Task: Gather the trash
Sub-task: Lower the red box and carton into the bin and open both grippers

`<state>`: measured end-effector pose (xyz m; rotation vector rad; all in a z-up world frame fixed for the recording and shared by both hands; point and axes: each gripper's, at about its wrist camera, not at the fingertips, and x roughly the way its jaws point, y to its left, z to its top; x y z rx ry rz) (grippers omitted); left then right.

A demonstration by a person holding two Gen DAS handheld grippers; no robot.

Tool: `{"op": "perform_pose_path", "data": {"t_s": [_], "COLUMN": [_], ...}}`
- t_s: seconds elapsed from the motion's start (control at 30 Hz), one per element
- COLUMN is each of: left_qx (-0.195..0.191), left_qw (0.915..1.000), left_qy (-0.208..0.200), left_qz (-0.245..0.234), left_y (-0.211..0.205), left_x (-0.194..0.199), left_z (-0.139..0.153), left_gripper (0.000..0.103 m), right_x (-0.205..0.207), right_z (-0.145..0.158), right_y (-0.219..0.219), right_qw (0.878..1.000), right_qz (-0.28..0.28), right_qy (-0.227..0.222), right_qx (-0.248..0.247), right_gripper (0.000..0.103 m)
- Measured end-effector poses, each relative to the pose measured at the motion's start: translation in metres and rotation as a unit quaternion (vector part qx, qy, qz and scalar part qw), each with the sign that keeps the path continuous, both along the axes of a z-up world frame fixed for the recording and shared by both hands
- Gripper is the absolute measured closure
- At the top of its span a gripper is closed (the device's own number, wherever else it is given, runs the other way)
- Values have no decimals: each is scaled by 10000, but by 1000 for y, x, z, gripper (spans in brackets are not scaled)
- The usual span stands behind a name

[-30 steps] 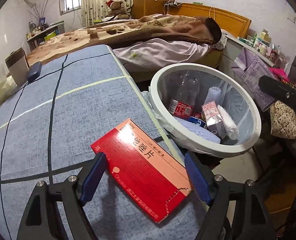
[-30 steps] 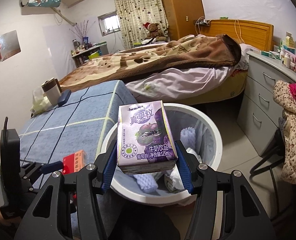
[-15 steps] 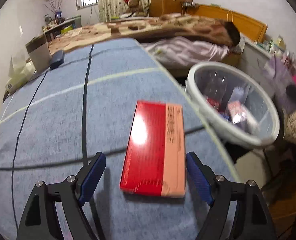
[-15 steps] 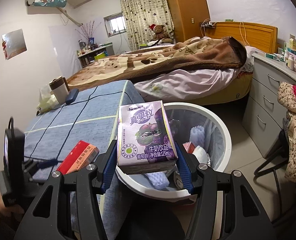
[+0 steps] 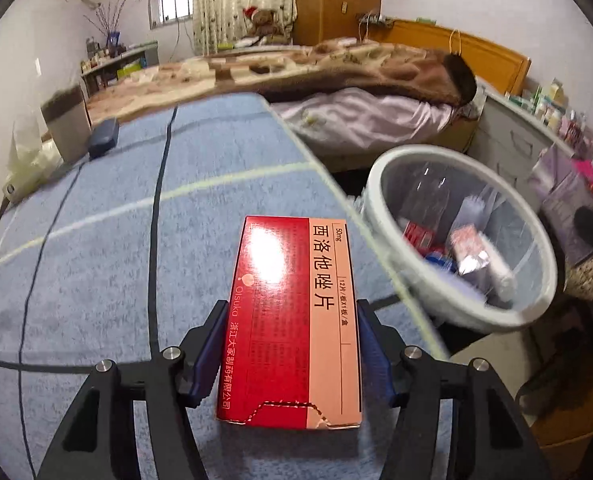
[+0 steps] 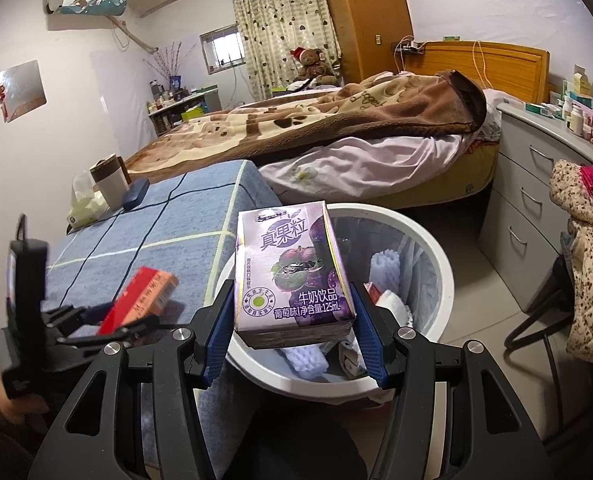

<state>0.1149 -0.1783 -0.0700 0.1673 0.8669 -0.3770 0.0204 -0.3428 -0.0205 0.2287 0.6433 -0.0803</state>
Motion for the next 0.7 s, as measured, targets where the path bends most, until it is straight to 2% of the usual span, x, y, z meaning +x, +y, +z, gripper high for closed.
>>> {"op": "perform_pose_path", "data": {"t_s": [0.23, 0.47, 0.57, 0.7], "left_qx": [-349, -572, -789, -827], "left_qw": [9971, 9924, 9908, 9893], "left_qy": [-479, -633, -454, -495], "left_qz": [-485, -885, -1001, -1094], "left_y": [-35, -73, -83, -93], "left_x": [-9, -10, -3, 1], "left_z": [40, 55, 56, 56], "left_gripper": [41, 41, 41, 41], "right_x": [-3, 5, 10, 17], "right_z": [7, 6, 3, -5], "right_y": [-15, -30, -35, -46], "right_qw": [9995, 9986, 9981, 9978], "right_qz": [-286, -513, -568, -601], "right_qy": [-113, -46, 46, 220], "right_qx": [-28, -154, -225, -179], "right_gripper": [46, 46, 46, 46]}}
